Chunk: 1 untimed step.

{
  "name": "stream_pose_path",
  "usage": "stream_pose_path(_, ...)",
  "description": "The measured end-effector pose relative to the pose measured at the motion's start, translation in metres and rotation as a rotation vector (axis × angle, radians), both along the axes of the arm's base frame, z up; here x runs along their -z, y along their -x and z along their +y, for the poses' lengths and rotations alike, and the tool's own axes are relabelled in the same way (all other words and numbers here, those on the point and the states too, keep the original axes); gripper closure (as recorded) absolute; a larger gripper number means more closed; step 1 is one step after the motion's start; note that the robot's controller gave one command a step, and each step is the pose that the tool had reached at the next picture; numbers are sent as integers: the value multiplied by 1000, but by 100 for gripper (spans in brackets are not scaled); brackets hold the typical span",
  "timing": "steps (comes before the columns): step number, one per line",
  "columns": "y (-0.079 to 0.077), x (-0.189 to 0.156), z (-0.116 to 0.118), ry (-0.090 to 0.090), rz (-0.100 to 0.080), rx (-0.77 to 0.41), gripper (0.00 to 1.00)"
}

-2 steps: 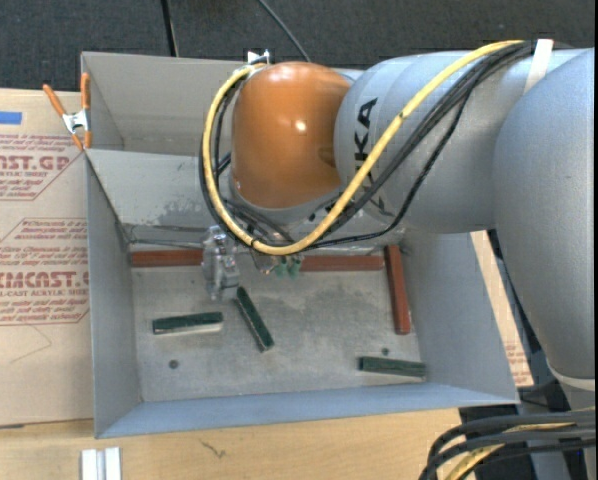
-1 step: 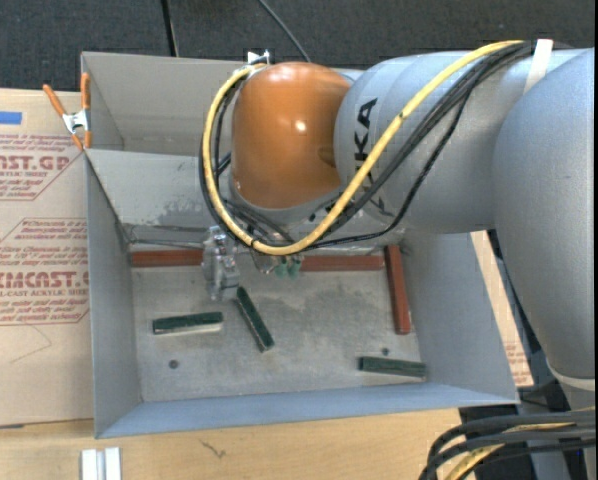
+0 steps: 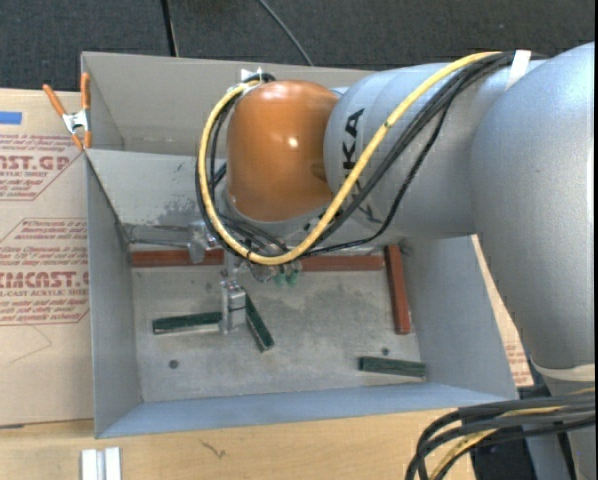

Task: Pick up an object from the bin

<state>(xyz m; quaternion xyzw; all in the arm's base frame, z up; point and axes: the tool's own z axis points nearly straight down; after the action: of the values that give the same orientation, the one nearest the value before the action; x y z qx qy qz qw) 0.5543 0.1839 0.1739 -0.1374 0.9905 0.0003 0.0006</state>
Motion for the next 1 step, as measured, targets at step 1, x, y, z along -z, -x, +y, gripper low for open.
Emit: stream_pose_path(1,0,0,0,-1,-1,0,0)
